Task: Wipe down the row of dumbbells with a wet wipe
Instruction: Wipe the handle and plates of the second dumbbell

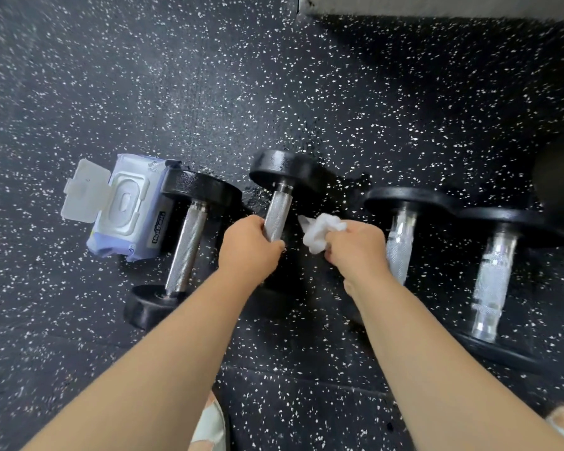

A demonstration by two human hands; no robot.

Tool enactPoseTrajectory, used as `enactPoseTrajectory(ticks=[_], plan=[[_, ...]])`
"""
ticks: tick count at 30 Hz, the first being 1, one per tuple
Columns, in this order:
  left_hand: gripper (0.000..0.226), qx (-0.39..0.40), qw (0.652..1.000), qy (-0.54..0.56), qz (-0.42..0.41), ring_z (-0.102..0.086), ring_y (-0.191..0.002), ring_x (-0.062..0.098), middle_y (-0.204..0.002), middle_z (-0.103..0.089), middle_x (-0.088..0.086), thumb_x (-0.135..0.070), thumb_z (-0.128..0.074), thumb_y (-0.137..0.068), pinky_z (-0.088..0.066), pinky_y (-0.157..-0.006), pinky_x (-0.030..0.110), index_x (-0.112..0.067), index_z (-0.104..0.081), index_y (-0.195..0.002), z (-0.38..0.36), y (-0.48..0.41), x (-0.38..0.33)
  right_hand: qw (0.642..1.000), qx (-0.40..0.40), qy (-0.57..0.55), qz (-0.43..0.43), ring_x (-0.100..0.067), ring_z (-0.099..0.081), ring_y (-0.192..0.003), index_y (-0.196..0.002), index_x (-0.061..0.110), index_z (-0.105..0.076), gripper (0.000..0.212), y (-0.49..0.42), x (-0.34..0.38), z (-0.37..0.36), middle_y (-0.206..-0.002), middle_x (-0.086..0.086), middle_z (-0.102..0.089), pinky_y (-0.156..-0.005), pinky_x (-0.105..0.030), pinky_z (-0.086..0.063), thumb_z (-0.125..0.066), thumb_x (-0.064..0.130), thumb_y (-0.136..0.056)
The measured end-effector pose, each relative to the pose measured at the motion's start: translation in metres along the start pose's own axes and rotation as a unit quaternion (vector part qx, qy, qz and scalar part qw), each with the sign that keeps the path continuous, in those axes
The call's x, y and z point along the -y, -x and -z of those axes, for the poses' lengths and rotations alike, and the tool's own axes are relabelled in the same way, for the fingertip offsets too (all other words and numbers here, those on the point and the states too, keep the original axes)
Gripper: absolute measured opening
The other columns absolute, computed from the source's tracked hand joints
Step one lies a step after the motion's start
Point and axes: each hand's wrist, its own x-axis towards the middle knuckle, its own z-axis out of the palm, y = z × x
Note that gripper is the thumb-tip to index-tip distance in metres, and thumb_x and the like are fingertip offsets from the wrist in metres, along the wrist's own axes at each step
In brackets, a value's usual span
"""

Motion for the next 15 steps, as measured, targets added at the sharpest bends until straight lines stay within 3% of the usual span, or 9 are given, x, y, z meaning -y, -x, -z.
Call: enactPoseTrajectory(ticks=[2, 5, 7, 10, 11, 13, 15], plan=[[0.019, 0.013, 1.000, 0.019, 0.008, -0.065, -0.081, 0.027, -0.085, -0.068, 0.009, -0.020, -0.071, -0.082, -0.053, -0.071, 0.036, -0.007, -0.068, -0.095, 0.000, -0.005, 0.004, 0.999, 0.015, -0.044, 0.006, -0.023, -0.066, -0.074, -0.067, 0.012, -0.067, 0.015, 0.000, 0.000, 0.000, -0.084, -0.011, -0.072, -0.072, -0.037, -0.058, -0.057, 0.004, -0.070], [0.017, 0.046, 0.995, 0.087, 0.019, -0.070, -0.084, 0.030, -0.087, -0.073, 0.013, -0.015, -0.072, -0.082, -0.059, -0.077, 0.045, -0.008, -0.071, -0.098, 0.002, -0.009, 0.010, 0.995, 0.048, -0.082, 0.011, -0.021, -0.062, -0.074, -0.055, 0.014, -0.059, 0.022, 0.003, 0.002, 0.003, -0.077, -0.010, -0.065, -0.087, -0.048, -0.055, -0.058, -0.004, -0.068], [0.019, 0.060, 0.992, 0.107, 0.018, -0.071, -0.084, 0.031, -0.089, -0.074, 0.015, -0.014, -0.072, -0.083, -0.059, -0.077, 0.044, -0.006, -0.072, -0.100, 0.002, -0.009, 0.015, 0.995, 0.054, -0.078, 0.008, -0.022, -0.065, -0.077, -0.060, 0.013, -0.060, 0.021, 0.005, 0.000, 0.006, -0.081, -0.009, -0.067, -0.088, -0.048, -0.054, -0.057, -0.005, -0.072], [0.016, 0.095, 0.981, 0.168, 0.017, -0.068, -0.070, 0.020, -0.087, -0.074, 0.012, -0.008, -0.070, -0.085, -0.057, -0.062, 0.031, -0.005, -0.072, -0.101, 0.000, -0.003, 0.015, 0.995, 0.061, -0.080, -0.004, -0.026, -0.069, -0.092, -0.073, 0.012, -0.067, 0.017, 0.011, -0.008, 0.008, -0.093, -0.014, -0.072, -0.090, -0.043, -0.054, -0.059, -0.003, -0.077], [0.015, 0.114, 0.974, 0.195, 0.017, -0.066, -0.069, 0.018, -0.087, -0.074, 0.013, -0.007, -0.069, -0.086, -0.058, -0.063, 0.031, -0.006, -0.073, -0.100, -0.002, 0.000, 0.015, 0.994, 0.062, -0.089, -0.005, -0.027, -0.068, -0.095, -0.075, 0.012, -0.067, 0.018, 0.012, -0.010, 0.008, -0.094, -0.014, -0.072, -0.090, -0.041, -0.054, -0.058, -0.003, -0.079], [0.012, 0.158, 0.958, 0.240, 0.011, -0.063, -0.075, 0.023, -0.093, -0.072, 0.026, -0.007, -0.069, -0.085, -0.058, -0.081, 0.041, -0.009, -0.076, -0.096, -0.005, 0.006, 0.014, 0.992, 0.059, -0.112, -0.008, -0.025, -0.068, -0.096, -0.074, 0.017, -0.065, 0.024, 0.015, -0.013, 0.009, -0.090, -0.009, -0.071, -0.088, -0.037, -0.055, -0.055, 0.000, -0.087], [0.013, 0.208, 0.942, 0.262, -0.004, -0.057, -0.079, 0.024, -0.101, -0.067, 0.033, -0.010, -0.070, -0.083, -0.050, -0.087, 0.046, -0.011, -0.077, -0.094, -0.009, 0.010, 0.013, 0.991, 0.058, -0.124, -0.007, -0.027, -0.068, -0.096, -0.071, 0.013, -0.067, 0.025, 0.015, -0.015, 0.009, -0.089, -0.012, -0.072, -0.091, -0.039, -0.054, -0.053, -0.001, -0.087]])
